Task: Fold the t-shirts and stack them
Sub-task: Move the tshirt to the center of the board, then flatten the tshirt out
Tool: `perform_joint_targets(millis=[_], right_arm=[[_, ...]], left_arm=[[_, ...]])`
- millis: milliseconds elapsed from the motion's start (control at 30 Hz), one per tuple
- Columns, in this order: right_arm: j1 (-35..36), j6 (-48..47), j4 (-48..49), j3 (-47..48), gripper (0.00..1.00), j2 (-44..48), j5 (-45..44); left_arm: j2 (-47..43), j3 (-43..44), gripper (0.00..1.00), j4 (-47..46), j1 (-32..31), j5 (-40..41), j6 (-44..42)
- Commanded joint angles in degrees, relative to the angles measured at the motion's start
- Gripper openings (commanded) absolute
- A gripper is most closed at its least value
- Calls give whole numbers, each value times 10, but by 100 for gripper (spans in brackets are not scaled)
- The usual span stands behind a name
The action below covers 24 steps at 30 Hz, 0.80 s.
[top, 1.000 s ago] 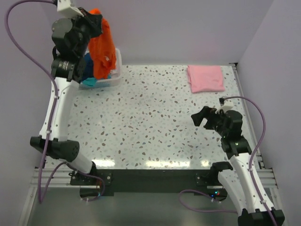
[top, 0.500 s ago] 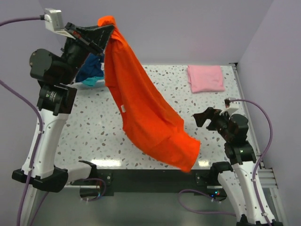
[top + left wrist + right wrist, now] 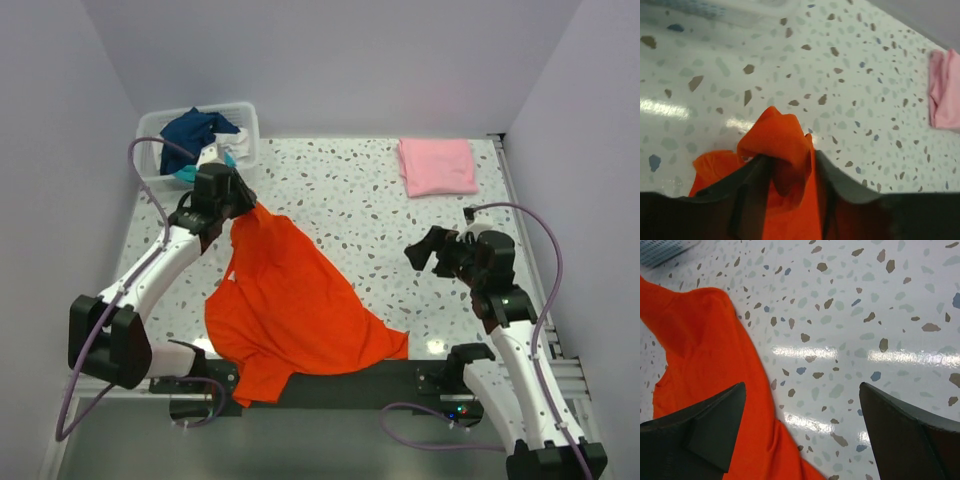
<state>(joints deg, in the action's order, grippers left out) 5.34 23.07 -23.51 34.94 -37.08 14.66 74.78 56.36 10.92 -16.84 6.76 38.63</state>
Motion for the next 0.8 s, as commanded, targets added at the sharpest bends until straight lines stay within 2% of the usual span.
perform_joint_targets(millis=[0,33,67,100,200,267,367,400,533,600,767], right_arm=[[-1,-10,-15,-3,99,-3,21],[-1,-7,-16,-7,99,-1,28],[-1,-3,-17,-11,99,0,34],[0,6,-20,-20,99,2,41],[14,19,-31,-29,99,-2,77],[39,24,-46,-35,99,-9,81],[123,43,-38,-39,99,-37,68],[182,50,-35,-37,99,-47,51],[344,69,15,-26,99,-129,-15],[409,91,69,-20,99,-200,-23],[449,112,139,10,99,-335,-44]], left_arm=[[50,62,50,80,29,106,23],[70,78,82,114,36,112,32],[75,81,97,127,42,116,38],[76,80,100,139,42,122,45],[55,40,100,161,39,108,68],[18,-20,100,166,22,84,82],[-46,-109,100,181,-14,70,109],[-64,-153,100,181,-20,63,112],[-152,-229,100,195,-45,3,122],[-167,-268,100,183,-53,-16,115],[-116,-289,100,119,-53,-52,103]])
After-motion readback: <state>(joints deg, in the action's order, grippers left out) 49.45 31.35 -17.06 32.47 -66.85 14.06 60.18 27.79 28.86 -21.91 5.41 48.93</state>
